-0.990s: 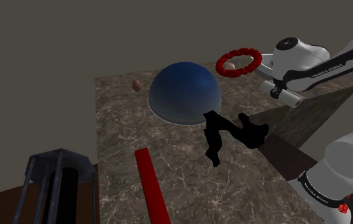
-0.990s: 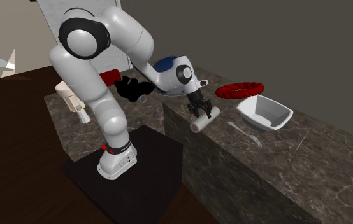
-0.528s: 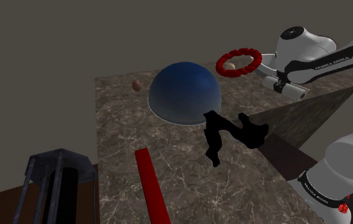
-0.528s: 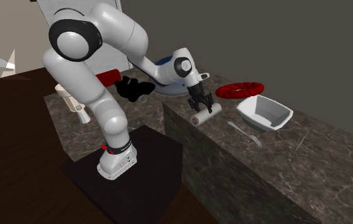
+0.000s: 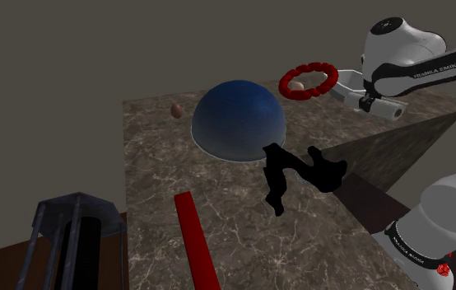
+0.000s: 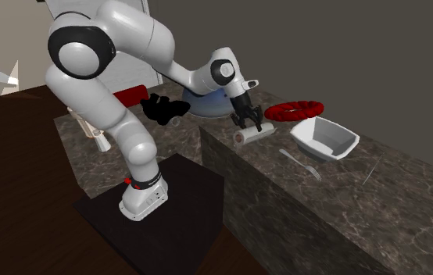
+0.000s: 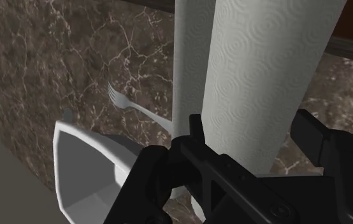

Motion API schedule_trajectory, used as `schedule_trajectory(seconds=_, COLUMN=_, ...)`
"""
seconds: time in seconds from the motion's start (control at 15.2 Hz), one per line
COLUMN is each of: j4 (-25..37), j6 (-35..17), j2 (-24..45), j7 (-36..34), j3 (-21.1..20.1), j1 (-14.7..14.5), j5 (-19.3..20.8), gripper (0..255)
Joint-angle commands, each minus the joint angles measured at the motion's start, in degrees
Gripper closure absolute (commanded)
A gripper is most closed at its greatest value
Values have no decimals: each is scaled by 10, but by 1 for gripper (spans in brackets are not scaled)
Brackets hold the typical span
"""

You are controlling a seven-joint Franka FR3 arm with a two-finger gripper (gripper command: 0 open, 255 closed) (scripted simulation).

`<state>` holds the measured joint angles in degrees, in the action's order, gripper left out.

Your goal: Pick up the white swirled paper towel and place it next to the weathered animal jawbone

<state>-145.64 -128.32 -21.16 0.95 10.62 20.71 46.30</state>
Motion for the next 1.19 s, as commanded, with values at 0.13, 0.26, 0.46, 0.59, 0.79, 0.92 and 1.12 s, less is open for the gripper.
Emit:
schedule_trajectory(seconds=0.13, j4=16, j6=29, j2=-17, j7=21, j3=-3, j1=-5, j5=-16, gripper=255)
schedule_trajectory(seconds=0.26, j4=24, j6=43, j2=-24, j7=32, j3=-4, j1=-7, j5=-24, gripper=255)
schedule_trajectory(seconds=0.46, j4=38, j6=63, j2=-34, j7=46, j3=-6, j1=-10, j5=-34, gripper=255)
schedule_trajectory(seconds=0.59, j4=48, j6=76, j2=-40, j7=56, j3=-8, j1=-12, j5=-40, gripper=255)
schedule_trajectory(seconds=0.79, j4=64, j6=97, j2=-47, j7=69, j3=-10, j1=-14, j5=-48, gripper=255)
schedule_trajectory(seconds=0.92, j4=75, j6=110, j2=-52, j7=78, j3=-11, j1=-16, j5=-54, gripper=255)
schedule_trajectory(seconds=1.12, j4=92, j6=130, j2=-57, j7=91, j3=-14, j1=-18, j5=-61, gripper=255)
